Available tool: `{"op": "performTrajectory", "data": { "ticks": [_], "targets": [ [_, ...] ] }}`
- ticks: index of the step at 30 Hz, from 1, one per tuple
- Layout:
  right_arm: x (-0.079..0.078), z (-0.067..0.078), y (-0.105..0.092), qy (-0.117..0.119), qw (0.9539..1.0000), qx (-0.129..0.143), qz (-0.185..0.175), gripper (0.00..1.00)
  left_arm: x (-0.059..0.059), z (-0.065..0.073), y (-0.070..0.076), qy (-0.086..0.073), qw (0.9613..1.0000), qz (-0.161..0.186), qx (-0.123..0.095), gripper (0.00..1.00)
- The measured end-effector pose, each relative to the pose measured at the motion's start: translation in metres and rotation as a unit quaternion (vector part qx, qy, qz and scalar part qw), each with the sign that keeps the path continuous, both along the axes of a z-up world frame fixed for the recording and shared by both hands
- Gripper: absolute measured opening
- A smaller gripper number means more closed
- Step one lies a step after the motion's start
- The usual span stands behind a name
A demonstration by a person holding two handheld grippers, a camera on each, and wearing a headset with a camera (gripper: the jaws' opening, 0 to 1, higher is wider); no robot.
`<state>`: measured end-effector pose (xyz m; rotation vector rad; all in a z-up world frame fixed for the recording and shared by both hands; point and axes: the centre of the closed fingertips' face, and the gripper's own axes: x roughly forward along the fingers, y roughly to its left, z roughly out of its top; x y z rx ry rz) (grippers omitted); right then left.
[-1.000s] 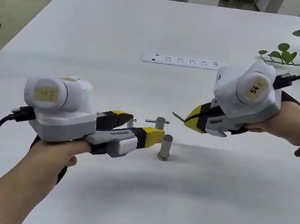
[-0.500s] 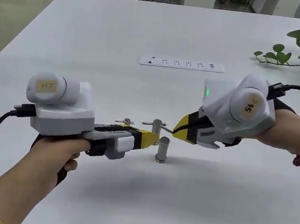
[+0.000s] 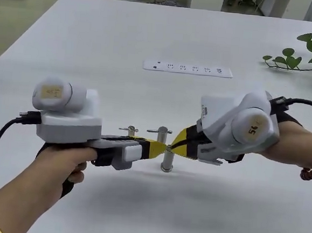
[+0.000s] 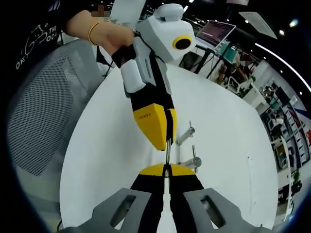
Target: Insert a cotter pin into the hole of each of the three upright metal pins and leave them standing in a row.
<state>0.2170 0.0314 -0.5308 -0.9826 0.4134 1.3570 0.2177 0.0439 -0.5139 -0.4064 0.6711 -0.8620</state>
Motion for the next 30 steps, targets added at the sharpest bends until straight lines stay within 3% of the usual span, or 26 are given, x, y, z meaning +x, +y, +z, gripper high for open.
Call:
{"op": "performTrajectory", "data": {
  "ticks": [12,27,30],
  "targets": [
    [-0.0043,0.0034,0.0071,-0.005,0.9999,0.003,0.013,0.00,0.0001,-0.0009,-0.0014,0.000,1.0000,-0.001,0.001,0.01],
    [-0.0034,0.0034,0.0089,-0.005,0.9999,0.006,0.007,0.00,-0.0020,-0.0018,0.0002,-0.009,0.9999,-0.003,0.007,0.00],
    [-0.0040,0.0033,0.0088,-0.003,1.0000,0.008,0.004,0.00,-0.0022,-0.0025,0.0010,0.006,1.0000,0.001,-0.005,0.00]
  ]
}}
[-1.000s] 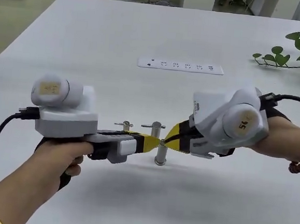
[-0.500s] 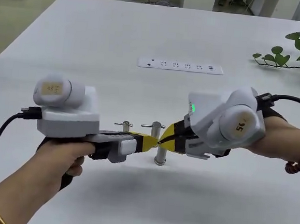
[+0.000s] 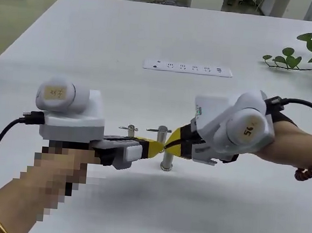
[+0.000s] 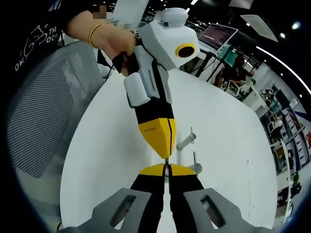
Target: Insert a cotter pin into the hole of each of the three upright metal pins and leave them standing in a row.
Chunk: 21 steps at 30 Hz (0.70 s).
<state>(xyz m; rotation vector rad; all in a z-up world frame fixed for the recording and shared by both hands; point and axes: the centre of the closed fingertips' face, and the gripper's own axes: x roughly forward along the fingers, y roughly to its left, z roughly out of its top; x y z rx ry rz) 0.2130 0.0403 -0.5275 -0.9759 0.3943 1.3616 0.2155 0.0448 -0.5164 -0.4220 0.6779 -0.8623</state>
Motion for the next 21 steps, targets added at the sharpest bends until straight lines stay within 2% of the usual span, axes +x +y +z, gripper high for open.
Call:
{"op": "performTrajectory", "data": {
  "ticks": [3,4,8,9,10,12,18,21],
  "targets": [
    [0.0004,0.0005,0.0004,0.003,1.0000,0.005,-0.006,0.00,0.0003,0.0002,0.0003,0.000,1.0000,0.003,-0.004,0.00],
    [0.0006,0.0007,0.0005,0.004,0.9999,0.006,-0.007,0.00,0.0011,0.0012,0.0005,-0.013,0.9999,0.002,-0.002,0.00],
    [0.0031,0.0027,0.0005,0.007,0.9997,0.013,-0.017,0.00,0.0025,0.0043,-0.0007,-0.043,0.9991,0.000,0.004,0.00],
    [0.0035,0.0031,0.0004,0.008,0.9997,0.015,-0.019,0.00,0.0040,0.0052,-0.0010,-0.060,0.9981,-0.003,0.009,0.00],
    [0.0046,0.0037,0.0001,0.008,0.9996,0.017,-0.022,0.00,0.0040,0.0060,-0.0018,-0.069,0.9975,-0.004,0.010,0.00],
    [0.0042,0.0037,-0.0004,0.014,0.9994,0.020,-0.025,0.00,0.0033,0.0054,-0.0024,-0.070,0.9975,-0.007,0.012,0.00],
    [0.0037,0.0035,-0.0002,0.018,0.9991,0.026,-0.030,0.00,0.0034,0.0063,-0.0036,-0.123,0.9910,-0.032,0.041,0.00],
    [0.0029,0.0029,-0.0002,0.020,0.9989,0.028,-0.032,0.00,0.0031,0.0055,-0.0035,-0.133,0.9892,-0.040,0.047,0.00]
  ]
}}
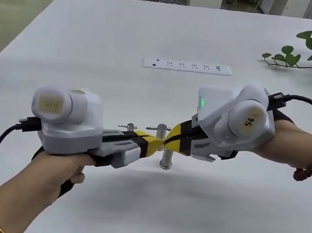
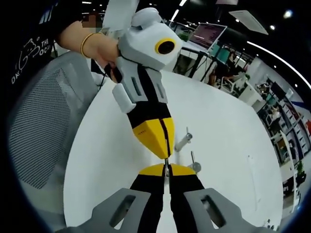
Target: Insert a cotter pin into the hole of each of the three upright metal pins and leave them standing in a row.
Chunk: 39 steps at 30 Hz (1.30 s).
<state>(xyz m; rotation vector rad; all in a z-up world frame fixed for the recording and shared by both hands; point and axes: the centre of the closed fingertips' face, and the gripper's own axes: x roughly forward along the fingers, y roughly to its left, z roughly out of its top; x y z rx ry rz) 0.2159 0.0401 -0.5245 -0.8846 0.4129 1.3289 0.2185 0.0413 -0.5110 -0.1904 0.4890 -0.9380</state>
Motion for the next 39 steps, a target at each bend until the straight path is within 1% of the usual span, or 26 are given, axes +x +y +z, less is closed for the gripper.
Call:
{"op": "performTrajectory", "data": {
  "ticks": [1,7,12,16,17,19,20,24,26,32,33,35,37,39],
  "targets": [
    [0.000,0.000,0.000,0.003,1.0000,0.003,-0.004,0.00,0.000,0.000,0.000,-0.011,0.9999,-0.003,0.005,0.00],
    [0.001,-0.002,-0.002,0.027,0.9992,0.015,-0.024,0.00,0.001,0.000,0.002,-0.024,0.9996,-0.010,0.011,0.00],
    [0.000,-0.002,-0.003,0.066,0.9958,0.041,-0.048,0.00,-0.001,0.001,0.002,-0.037,0.9990,-0.019,0.013,0.00],
    [0.000,-0.001,-0.003,0.087,0.9926,0.063,-0.058,0.01,-0.001,0.003,0.003,-0.045,0.9987,-0.021,0.009,0.00],
    [-0.002,-0.001,-0.003,0.103,0.9900,0.070,-0.066,0.01,-0.002,0.003,0.003,-0.048,0.9986,-0.023,0.008,0.00],
    [-0.003,-0.001,-0.004,0.122,0.9864,0.079,-0.076,0.05,-0.002,0.004,0.004,-0.054,0.9982,-0.026,0.008,0.00],
    [-0.002,0.000,-0.005,0.124,0.9853,0.085,-0.080,0.05,-0.002,0.005,0.006,-0.056,0.9980,-0.027,0.008,0.00],
    [-0.005,0.000,-0.005,0.147,0.9803,0.099,-0.087,0.05,-0.003,0.007,0.008,-0.064,0.9975,-0.030,0.006,0.00],
    [-0.008,0.000,-0.004,0.163,0.9765,0.107,-0.092,0.06,-0.003,0.009,0.009,-0.068,0.9971,-0.034,0.004,0.00],
    [-0.014,0.003,-0.004,0.203,0.9652,0.132,-0.098,0.08,-0.013,0.013,0.005,-0.079,0.9949,-0.063,-0.005,0.00],
    [-0.015,0.003,-0.004,0.207,0.9641,0.134,-0.098,0.09,-0.014,0.013,0.005,-0.080,0.9947,-0.065,-0.006,0.00],
    [-0.018,0.002,-0.004,0.220,0.9610,0.138,-0.096,0.09,-0.016,0.014,0.005,-0.080,0.9944,-0.069,-0.009,0.00],
    [-0.020,0.002,-0.004,0.230,0.9579,0.143,-0.096,0.09,-0.018,0.015,0.004,-0.078,0.9940,-0.074,-0.019,0.00],
    [-0.023,0.002,-0.003,0.238,0.9553,0.147,-0.095,0.09,-0.020,0.016,0.004,-0.077,0.9938,-0.076,-0.023,0.00]
  ]
}}
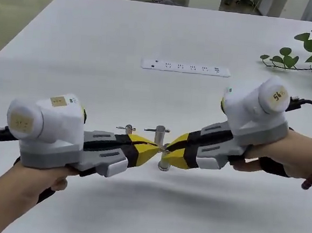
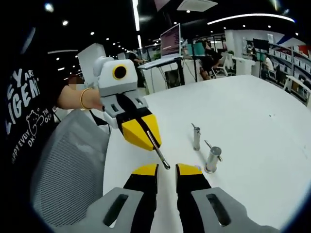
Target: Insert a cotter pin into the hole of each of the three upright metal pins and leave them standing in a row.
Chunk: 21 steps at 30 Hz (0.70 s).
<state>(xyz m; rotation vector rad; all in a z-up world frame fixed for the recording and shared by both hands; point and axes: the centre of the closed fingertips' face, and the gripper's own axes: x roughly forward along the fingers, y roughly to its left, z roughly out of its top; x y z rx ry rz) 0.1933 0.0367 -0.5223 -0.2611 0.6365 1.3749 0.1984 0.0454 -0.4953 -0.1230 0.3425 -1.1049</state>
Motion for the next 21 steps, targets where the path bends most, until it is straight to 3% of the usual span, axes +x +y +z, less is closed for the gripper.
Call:
{"op": "performTrajectory", "data": {
  "ticks": [8,21],
  "targets": [
    [-0.012,0.002,0.004,0.023,0.9995,0.016,0.015,0.08,-0.009,0.004,-0.004,0.004,0.9997,-0.019,-0.015,0.00],
    [-0.018,0.004,0.005,0.013,0.9989,0.007,0.044,0.01,-0.015,0.004,-0.009,0.012,0.9991,-0.031,-0.027,0.00]
  ]
}}
